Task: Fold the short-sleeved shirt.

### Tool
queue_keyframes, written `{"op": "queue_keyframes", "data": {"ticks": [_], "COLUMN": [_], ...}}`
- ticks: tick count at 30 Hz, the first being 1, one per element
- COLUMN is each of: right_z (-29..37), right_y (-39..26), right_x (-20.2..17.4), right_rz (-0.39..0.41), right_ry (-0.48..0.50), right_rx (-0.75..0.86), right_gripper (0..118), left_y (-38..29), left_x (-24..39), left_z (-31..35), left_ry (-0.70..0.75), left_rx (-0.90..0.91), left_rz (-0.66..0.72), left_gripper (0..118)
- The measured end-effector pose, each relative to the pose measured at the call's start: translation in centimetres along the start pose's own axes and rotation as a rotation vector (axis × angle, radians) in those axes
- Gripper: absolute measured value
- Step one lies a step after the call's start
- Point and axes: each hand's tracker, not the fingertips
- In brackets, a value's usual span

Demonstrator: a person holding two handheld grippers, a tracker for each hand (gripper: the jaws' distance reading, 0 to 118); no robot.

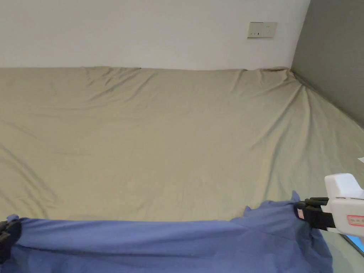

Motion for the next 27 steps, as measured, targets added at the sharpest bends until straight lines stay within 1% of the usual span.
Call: {"op": "queue_keyframes", "data": {"ticks": [1, 4, 6, 8, 9, 11, 13, 15, 17, 19, 21, 22, 23, 24, 25, 26, 27], "right_z": [2.2, 7.0, 9.4, 10.4, 10.2, 9.1, 7.4, 6.1, 4.5, 4.0, 4.6, 5.4, 6.5, 7.8, 9.6, 11.4, 13.0], "right_y": [-0.5, -3.2, -5.3, -7.8, -8.9, -11.1, -12.9, -14.1, -15.1, -15.4, -15.4, -15.3, -15.2, -15.2, -15.2, -15.4, -15.7], "right_x": [-0.9, -1.8, -2.7, -3.6, -3.8, -4.4, -4.6, -5.3, -4.3, -4.2, -4.2, -4.5, -4.9, -5.6, -6.7, -7.7, -8.9], "right_rz": [-0.001, 0.003, -0.007, 0.021, 0.041, 0.059, 0.052, 0.064, 0.071, 0.023, 0.013, 0.016, 0.038, 0.077, 0.115, 0.143, 0.151], "right_ry": [0.006, 0.051, 0.079, 0.103, 0.078, 0.052, 0.042, 0.007, -0.032, -0.023, -0.049, -0.074, -0.104, -0.142, -0.174, -0.191, -0.195], "right_rx": [0.007, 0.016, -0.014, -0.073, -0.105, -0.206, -0.294, -0.337, -0.374, -0.382, -0.333, -0.287, -0.238, -0.173, -0.098, -0.009, 0.071], "right_gripper": [3, 3, 3, 3, 3, 3, 3, 3, 3, 3, 3, 3, 7, 17, 35, 66, 84], "left_y": [-0.4, -2.4, -4.2, -6.2, -7.1, -9.0, -10.7, -12.3, -13.4, -14.1, -14.5, -14.2, -13.8, -13.4, -13.0, -12.7, -12.7], "left_x": [-0.3, -1.3, -2.0, -2.6, -2.8, -2.8, -2.4, -2.3, -2.0, -1.9, -2.7, -3.0, -3.4, -3.8, -4.1, -4.2, -4.2], "left_z": [1.2, 4.4, 5.9, 6.8, 6.9, 6.5, 5.5, 4.3, 3.6, 3.4, 3.7, 4.4, 5.5, 7.3, 9.1, 11.2, 13.4], "left_ry": [-0.005, -0.019, -0.041, -0.067, -0.089, -0.082, -0.071, -0.071, -0.067, -0.064, -0.017, 0.002, -0.022, -0.082, -0.133, -0.169, -0.186], "left_rx": [0.000, -0.028, -0.078, -0.148, -0.185, -0.225, -0.287, -0.363, -0.393, -0.388, -0.359, -0.336, -0.300, -0.257, -0.203, -0.135, -0.080], "left_rz": [-0.003, -0.030, -0.039, -0.011, 0.010, 0.042, 0.003, 0.006, 0.012, 0.029, 0.076, 0.100, 0.144, 0.205, 0.257, 0.301, 0.330], "left_gripper": [4, 4, 4, 4, 4, 4, 4, 4, 4, 4, 4, 7, 21, 41, 64, 90, 104]}}
